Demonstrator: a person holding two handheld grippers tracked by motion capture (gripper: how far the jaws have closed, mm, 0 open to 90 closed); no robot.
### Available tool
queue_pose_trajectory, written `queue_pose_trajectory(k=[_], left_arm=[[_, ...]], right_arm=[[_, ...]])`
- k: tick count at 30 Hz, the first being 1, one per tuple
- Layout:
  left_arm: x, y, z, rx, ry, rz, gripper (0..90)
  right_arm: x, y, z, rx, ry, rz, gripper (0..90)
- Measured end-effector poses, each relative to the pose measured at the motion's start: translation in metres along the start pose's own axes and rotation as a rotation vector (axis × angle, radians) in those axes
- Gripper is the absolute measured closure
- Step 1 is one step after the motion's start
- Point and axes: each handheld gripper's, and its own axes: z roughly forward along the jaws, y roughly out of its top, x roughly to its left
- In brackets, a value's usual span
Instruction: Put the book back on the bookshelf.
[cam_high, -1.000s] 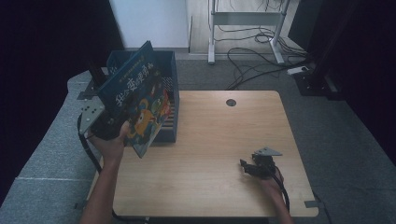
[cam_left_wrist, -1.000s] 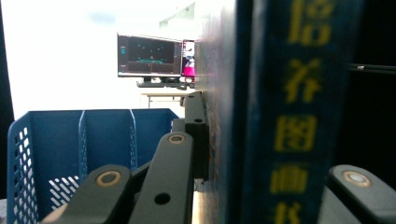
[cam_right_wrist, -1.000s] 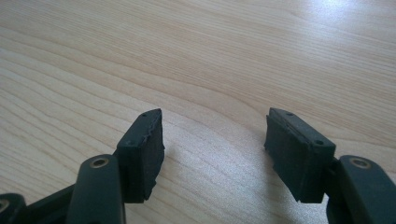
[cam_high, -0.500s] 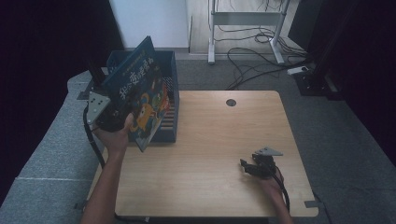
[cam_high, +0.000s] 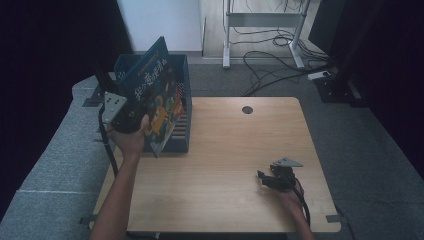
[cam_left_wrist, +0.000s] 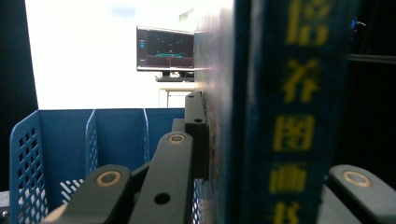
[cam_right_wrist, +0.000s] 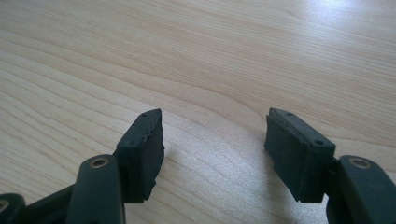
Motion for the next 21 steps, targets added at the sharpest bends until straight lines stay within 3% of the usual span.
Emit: queue_pose_trajectory(k=[21], left_arm=[[-0.007,-0.009,0.036,0.008,0.069,0.025,82.5]], right_arm=[[-0.001,0.000,0.000,-0.003,-0.002,0.006,35.9]])
